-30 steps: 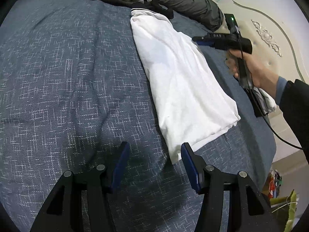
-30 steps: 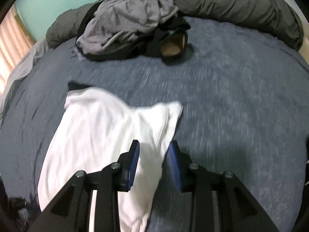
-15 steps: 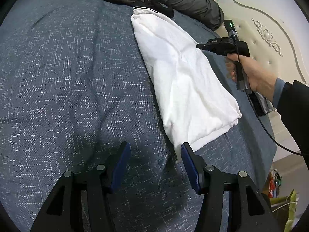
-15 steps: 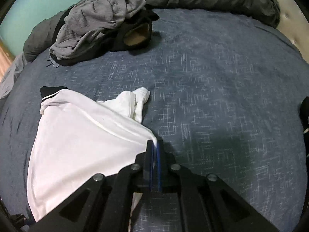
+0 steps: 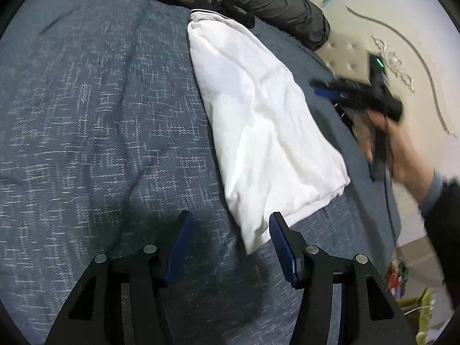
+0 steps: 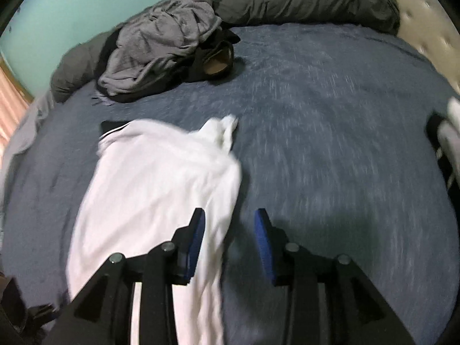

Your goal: Fold clothes

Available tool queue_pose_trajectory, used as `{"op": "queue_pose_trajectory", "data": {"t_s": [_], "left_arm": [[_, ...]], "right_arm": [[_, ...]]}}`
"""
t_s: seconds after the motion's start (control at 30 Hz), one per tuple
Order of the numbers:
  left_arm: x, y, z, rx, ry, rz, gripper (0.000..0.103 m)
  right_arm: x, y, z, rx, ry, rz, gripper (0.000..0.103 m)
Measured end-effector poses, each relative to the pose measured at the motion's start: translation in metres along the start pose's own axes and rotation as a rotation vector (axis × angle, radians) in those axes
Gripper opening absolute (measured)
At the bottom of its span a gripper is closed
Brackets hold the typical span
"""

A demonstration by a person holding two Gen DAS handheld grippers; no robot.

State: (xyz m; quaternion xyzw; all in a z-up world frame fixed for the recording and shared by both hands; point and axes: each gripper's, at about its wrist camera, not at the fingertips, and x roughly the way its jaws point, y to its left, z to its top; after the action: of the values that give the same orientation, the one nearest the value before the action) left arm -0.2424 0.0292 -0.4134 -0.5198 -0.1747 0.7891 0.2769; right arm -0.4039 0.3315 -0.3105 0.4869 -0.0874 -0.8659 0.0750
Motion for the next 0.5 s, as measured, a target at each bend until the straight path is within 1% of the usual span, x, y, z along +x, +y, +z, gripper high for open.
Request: {"op": "queue_pose_trajectory", "data": {"t_s": [0.1, 0.23, 0.27, 0.3, 0.33, 0.4, 0.5], "left_arm": [[0.004, 0.003, 0.002, -0.026, 0.001, -0.022, 0.058], [0.008, 0.004, 0.001, -0.049, 0.013, -0.075, 0.041], [0.009, 0.002, 0.0, -0.047, 0.017, -0.085, 0.032], [0.01, 0.0, 0.0, -0.041, 0.02, -0.093, 0.02], [0.011, -0.003, -0.001, -0.036, 0.023, -0.1, 0.013], [0.013, -0.007, -0.002, -0.023, 0.027, -0.112, 0.009], [0.011, -0.008, -0.002, -0.021, 0.022, -0.118, 0.008]], "right_arm": [[-0.023, 0.013, -0.035, 0.017, -0.023, 0.054, 0.036], [-0.045, 0.018, -0.077, 0.09, -0.057, 0.123, 0.036], [-0.049, 0.019, -0.087, 0.11, -0.066, 0.141, 0.036], [-0.054, 0.019, -0.097, 0.131, -0.075, 0.159, 0.036], [-0.058, 0.019, -0.107, 0.152, -0.082, 0.172, 0.037], [-0.059, 0.015, -0.123, 0.197, -0.084, 0.166, 0.037], [-0.06, 0.006, -0.144, 0.262, -0.079, 0.146, 0.037]]}}
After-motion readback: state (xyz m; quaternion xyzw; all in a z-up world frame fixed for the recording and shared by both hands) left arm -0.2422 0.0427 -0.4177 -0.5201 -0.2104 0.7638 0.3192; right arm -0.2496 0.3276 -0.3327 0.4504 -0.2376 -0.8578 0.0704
